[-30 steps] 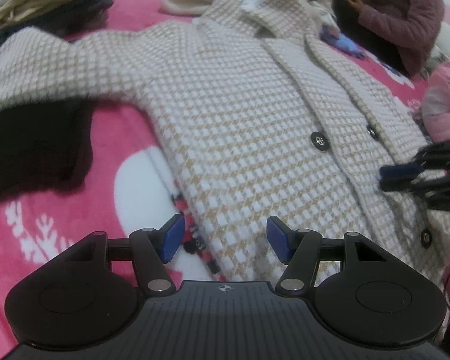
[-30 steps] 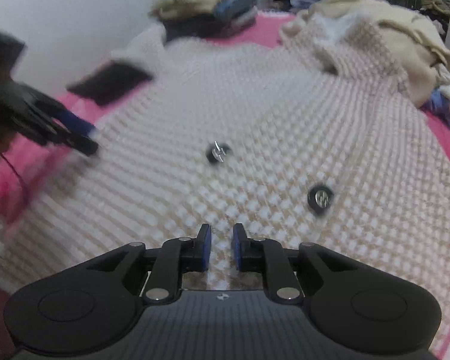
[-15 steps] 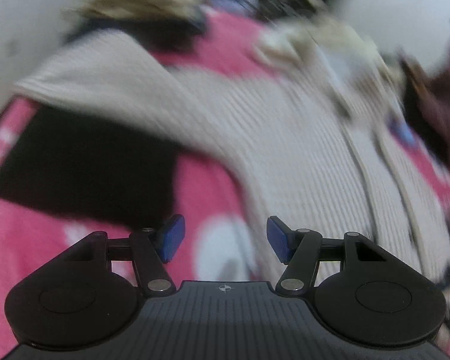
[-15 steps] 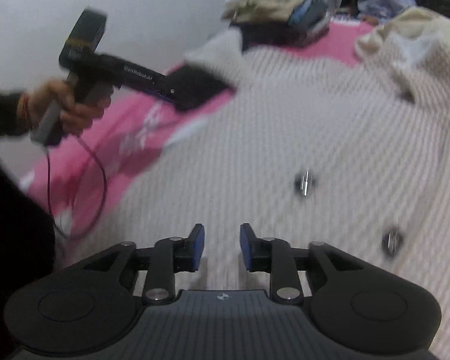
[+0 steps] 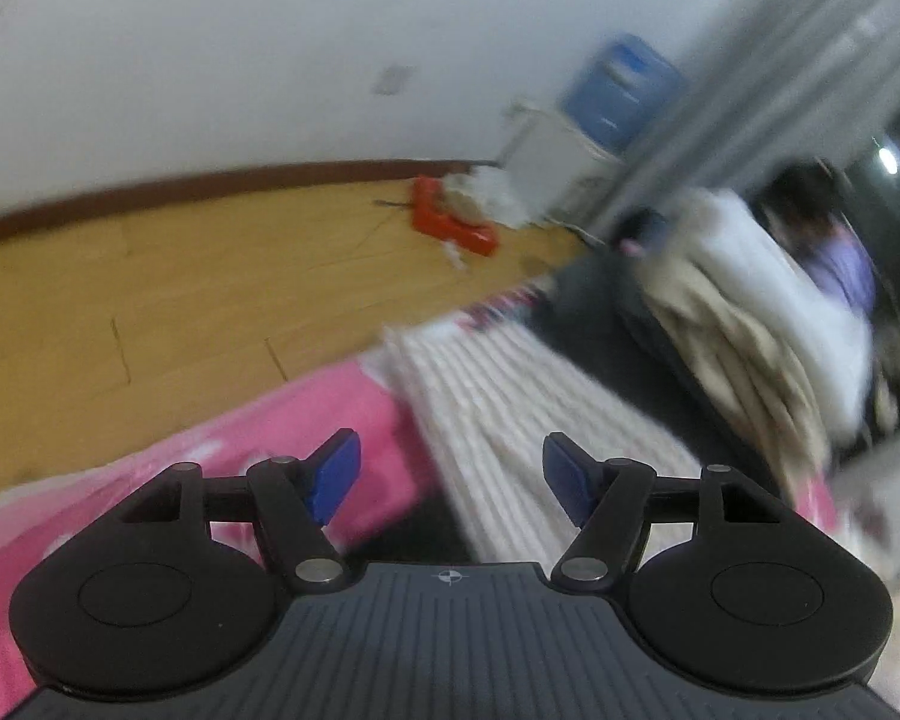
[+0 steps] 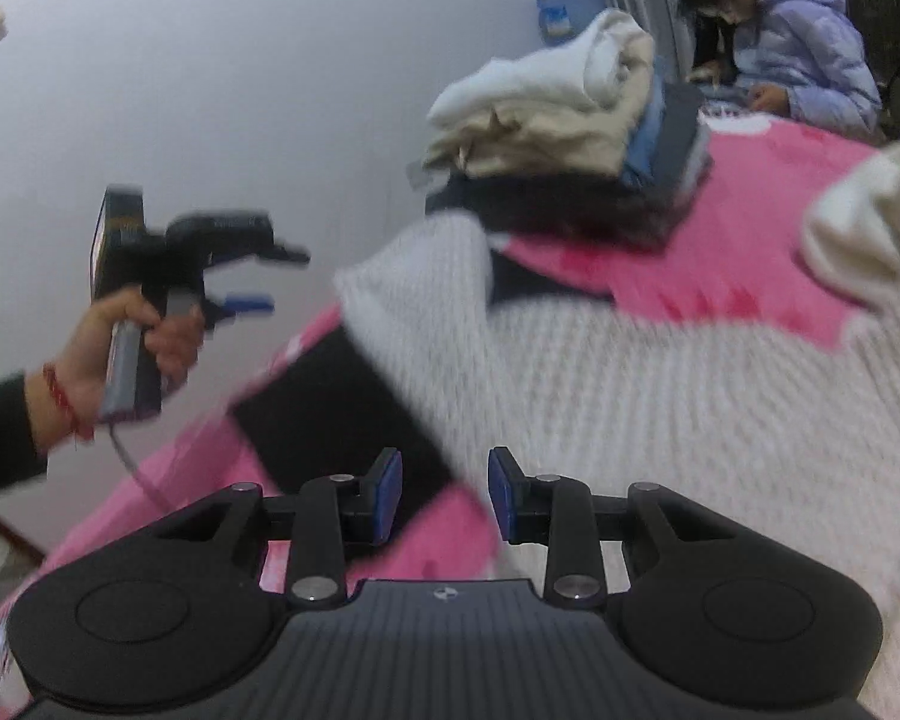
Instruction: Fold clothes
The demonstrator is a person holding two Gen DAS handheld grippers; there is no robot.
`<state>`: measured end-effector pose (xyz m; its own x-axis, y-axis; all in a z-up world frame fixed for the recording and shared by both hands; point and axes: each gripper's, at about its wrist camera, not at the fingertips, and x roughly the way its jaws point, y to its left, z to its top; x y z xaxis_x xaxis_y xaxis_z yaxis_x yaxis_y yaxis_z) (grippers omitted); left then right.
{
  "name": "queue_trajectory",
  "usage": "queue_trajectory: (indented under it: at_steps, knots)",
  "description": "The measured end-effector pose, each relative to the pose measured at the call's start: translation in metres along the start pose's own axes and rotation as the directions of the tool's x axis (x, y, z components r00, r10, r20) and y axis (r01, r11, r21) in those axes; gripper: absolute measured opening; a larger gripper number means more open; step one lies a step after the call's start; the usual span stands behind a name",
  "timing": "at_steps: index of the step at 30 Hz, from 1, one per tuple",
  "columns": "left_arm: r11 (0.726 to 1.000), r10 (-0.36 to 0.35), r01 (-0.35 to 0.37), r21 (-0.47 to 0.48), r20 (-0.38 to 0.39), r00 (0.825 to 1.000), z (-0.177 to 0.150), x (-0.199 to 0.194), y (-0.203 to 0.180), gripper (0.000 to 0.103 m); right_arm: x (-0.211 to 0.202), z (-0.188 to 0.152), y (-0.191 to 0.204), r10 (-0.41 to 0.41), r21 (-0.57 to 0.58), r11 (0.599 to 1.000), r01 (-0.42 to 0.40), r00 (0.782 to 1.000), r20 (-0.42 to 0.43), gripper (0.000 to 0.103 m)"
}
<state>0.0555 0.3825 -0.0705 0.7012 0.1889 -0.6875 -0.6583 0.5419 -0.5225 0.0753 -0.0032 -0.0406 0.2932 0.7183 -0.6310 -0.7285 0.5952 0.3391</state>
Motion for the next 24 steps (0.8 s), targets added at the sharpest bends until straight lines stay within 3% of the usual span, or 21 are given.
queue_trajectory:
  at_steps: [6,9,13,19,24]
  knots:
    - [0.993,-0.033,0.029,-0.113,-0.038,0.999,0.022,0.053,0.015,0.068,0.066,0.034,0.012,-0.019,-0.072,0.997,0.024,0.997,0.073,0.031]
    - [0.991,-0.063,0.054,-0.125,-0.075,0.995,0.022,0.076,0.015,0.067,0.101,0.038,0.005,-0.065,-0.057,0.996,0.066,0.998,0.024,0.029]
    - [0.989,-0.083,0.071,-0.126,-0.088,0.993,0.02,0.093,0.02,0.047,0.144,0.027,-0.016,-0.081,0.032,0.996,0.084,0.993,-0.088,0.027]
    - [0.991,-0.097,0.093,-0.099,-0.036,0.995,0.024,0.09,0.019,0.014,0.147,0.021,-0.021,-0.065,0.028,0.997,0.067,0.995,-0.07,0.027]
    - [0.993,-0.114,0.116,-0.024,0.051,0.992,0.024,0.065,-0.003,0.01,0.15,0.019,-0.019,-0.071,0.041,0.996,0.074,0.996,-0.055,0.027]
